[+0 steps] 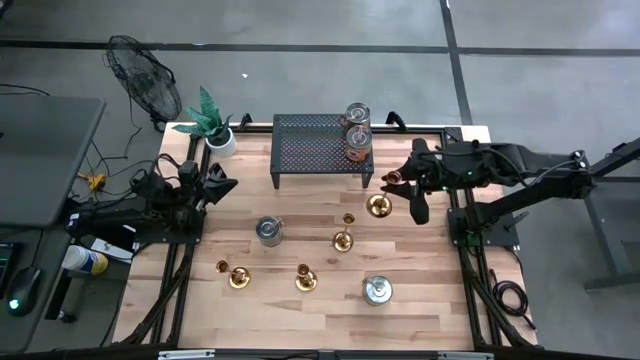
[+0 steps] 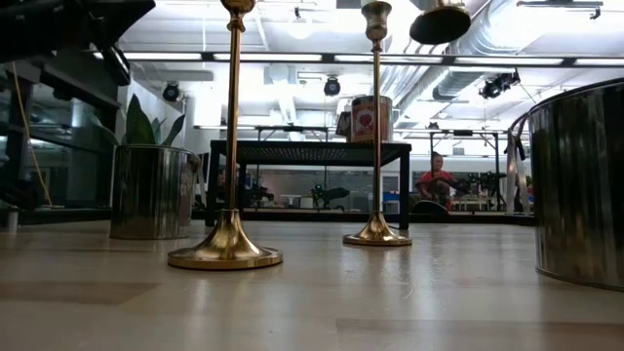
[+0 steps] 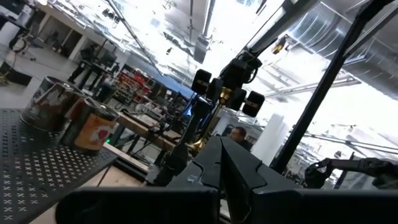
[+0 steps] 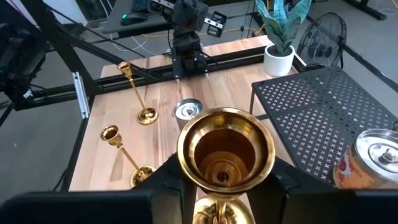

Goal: Pick & Place candle stick holders
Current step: Put the gold candle holder on the shelf

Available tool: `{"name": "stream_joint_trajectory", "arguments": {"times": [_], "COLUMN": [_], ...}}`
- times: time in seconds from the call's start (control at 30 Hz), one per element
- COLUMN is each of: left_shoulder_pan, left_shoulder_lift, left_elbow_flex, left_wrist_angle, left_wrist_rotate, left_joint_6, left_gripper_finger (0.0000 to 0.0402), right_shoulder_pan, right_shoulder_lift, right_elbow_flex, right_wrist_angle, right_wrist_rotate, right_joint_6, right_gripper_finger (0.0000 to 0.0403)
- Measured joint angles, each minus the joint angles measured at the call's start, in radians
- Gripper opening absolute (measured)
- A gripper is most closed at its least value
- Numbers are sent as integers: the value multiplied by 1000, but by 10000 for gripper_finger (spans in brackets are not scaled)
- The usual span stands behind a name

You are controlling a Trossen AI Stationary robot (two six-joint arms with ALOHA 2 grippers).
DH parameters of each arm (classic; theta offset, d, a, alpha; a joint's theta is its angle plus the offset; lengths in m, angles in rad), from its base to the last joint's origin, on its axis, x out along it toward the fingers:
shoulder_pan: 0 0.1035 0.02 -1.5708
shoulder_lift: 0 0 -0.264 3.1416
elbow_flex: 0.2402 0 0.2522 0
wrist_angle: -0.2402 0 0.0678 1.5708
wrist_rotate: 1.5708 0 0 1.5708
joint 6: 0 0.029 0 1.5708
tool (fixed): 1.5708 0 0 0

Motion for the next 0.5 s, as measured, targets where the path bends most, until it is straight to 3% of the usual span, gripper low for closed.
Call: {"name": "stream_joint_trajectory", "arguments": {"times": [0.17, 0.3, 0.5], "left_shoulder_pan": [0, 0, 0], "left_shoulder_lift": [0, 17, 159], "left_elbow_flex": [1, 7, 105], "left_wrist_angle": [-44, -29, -37], "left_wrist_rotate": [-23, -21, 28], "left_joint_6": [10, 18, 127], "left_gripper_finger": [0, 0, 0], "right_shoulder_pan": [0, 0, -25], "right_shoulder_lift": [0, 0, 0], "right_elbow_flex": [0, 0, 0], "right_wrist_angle": [18, 33, 44], "right_wrist_rotate": [5, 13, 9], "right_joint_6": [-4, -5, -8], "right_gripper_finger": [89, 103, 95]}}
